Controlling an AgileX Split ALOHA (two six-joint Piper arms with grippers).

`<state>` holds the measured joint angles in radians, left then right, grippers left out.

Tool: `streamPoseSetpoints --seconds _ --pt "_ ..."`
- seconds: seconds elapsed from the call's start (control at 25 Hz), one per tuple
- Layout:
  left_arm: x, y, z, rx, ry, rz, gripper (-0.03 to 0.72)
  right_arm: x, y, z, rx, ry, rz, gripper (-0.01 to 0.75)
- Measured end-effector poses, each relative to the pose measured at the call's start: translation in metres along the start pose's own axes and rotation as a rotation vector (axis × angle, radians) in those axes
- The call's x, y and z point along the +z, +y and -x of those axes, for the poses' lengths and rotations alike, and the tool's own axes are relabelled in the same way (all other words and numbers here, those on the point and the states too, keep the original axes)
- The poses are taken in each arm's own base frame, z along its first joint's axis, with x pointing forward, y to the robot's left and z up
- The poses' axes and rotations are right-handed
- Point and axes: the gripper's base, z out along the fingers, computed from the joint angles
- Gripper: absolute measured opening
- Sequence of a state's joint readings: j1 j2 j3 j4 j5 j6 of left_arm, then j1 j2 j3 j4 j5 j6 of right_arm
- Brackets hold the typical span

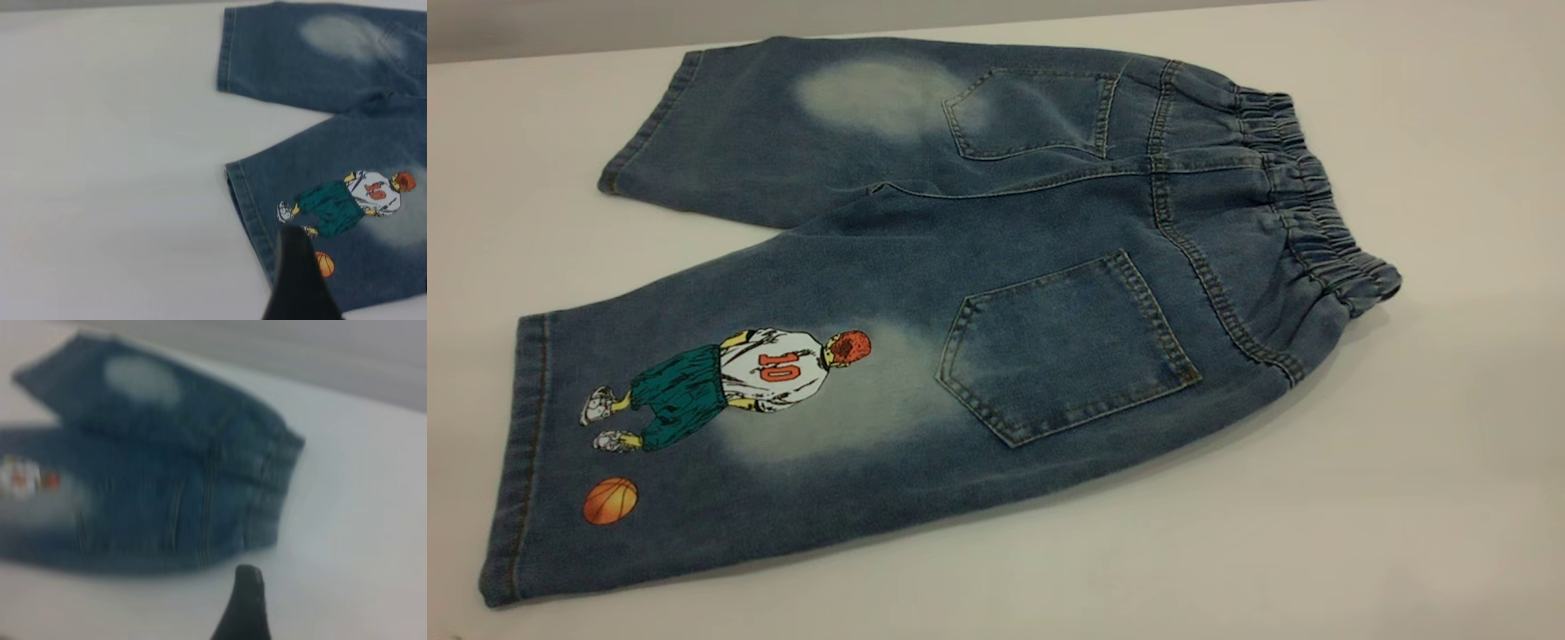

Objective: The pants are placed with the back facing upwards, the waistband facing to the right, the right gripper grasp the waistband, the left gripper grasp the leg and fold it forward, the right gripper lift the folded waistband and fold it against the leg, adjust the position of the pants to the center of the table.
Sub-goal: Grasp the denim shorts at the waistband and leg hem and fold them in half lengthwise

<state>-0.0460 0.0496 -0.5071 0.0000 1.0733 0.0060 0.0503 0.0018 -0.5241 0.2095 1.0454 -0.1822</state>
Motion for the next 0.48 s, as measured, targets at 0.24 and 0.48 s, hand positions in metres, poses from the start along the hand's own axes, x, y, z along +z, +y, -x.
streamPoseSetpoints --seconds 0.24,0.48 --pt "0.009 0.001 0.036 -0.059 0.025 0.005 0.411 0.009 -0.005 0.036 0.052 0.011 -0.009 0.556" --pt "0.028 0.000 0.094 -0.075 0.069 -0.006 0.411 0.034 -0.008 0.088 0.122 0.088 0.053 0.556"
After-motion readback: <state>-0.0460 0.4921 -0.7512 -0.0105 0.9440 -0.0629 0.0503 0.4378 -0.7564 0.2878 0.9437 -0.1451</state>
